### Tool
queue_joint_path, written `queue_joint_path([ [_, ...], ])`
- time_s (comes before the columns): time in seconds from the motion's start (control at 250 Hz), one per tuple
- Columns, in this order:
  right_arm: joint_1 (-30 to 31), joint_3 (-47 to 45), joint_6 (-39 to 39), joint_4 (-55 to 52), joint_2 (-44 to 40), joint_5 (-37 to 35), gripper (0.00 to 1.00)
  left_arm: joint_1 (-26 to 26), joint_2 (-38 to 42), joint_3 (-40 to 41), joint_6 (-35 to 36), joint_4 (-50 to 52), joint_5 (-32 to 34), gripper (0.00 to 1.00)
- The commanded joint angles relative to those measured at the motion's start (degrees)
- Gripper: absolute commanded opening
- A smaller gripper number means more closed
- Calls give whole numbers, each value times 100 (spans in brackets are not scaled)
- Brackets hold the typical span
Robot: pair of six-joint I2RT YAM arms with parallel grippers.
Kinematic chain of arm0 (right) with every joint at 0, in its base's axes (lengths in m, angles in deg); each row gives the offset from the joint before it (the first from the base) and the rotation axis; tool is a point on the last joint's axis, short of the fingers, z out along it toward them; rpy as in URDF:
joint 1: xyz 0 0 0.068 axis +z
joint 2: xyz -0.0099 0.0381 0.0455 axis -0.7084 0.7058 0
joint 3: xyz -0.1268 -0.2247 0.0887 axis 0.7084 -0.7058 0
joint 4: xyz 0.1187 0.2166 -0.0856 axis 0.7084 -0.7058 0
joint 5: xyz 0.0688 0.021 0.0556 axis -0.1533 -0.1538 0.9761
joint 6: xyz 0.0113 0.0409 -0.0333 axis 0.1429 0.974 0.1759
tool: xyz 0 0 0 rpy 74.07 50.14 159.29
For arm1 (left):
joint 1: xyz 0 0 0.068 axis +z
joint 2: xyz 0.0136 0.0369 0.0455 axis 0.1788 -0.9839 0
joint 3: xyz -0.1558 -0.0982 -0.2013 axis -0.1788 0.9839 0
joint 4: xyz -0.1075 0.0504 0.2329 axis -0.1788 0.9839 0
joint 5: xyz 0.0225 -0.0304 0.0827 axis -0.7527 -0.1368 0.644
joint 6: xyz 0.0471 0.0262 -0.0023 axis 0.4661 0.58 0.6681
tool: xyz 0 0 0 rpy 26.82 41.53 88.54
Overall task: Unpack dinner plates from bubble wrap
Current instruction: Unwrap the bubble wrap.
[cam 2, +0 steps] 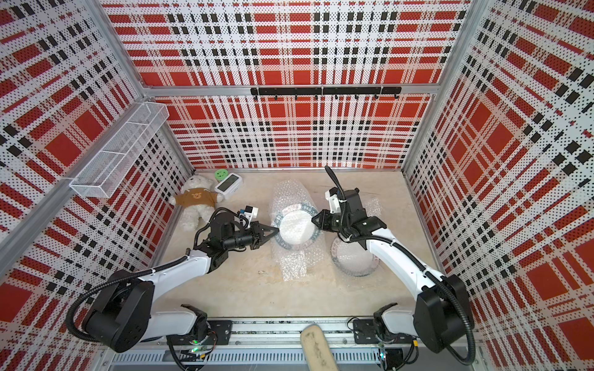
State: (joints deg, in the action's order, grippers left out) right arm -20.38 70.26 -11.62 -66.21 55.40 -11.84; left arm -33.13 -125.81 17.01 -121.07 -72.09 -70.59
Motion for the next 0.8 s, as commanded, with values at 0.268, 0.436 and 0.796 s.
queue_joint_path([
  [0.268,-135,-151,216,387,-172,324,12,-103,-216,-285,126,-75,51,0],
  [0.436,-137,-189,300,526,-107,411,7,-102,-262,-300,160,-79,47,0],
  [0.796,-135,24,119,54,-131,-152,0,97,-293,-372,184,19,23,21],
])
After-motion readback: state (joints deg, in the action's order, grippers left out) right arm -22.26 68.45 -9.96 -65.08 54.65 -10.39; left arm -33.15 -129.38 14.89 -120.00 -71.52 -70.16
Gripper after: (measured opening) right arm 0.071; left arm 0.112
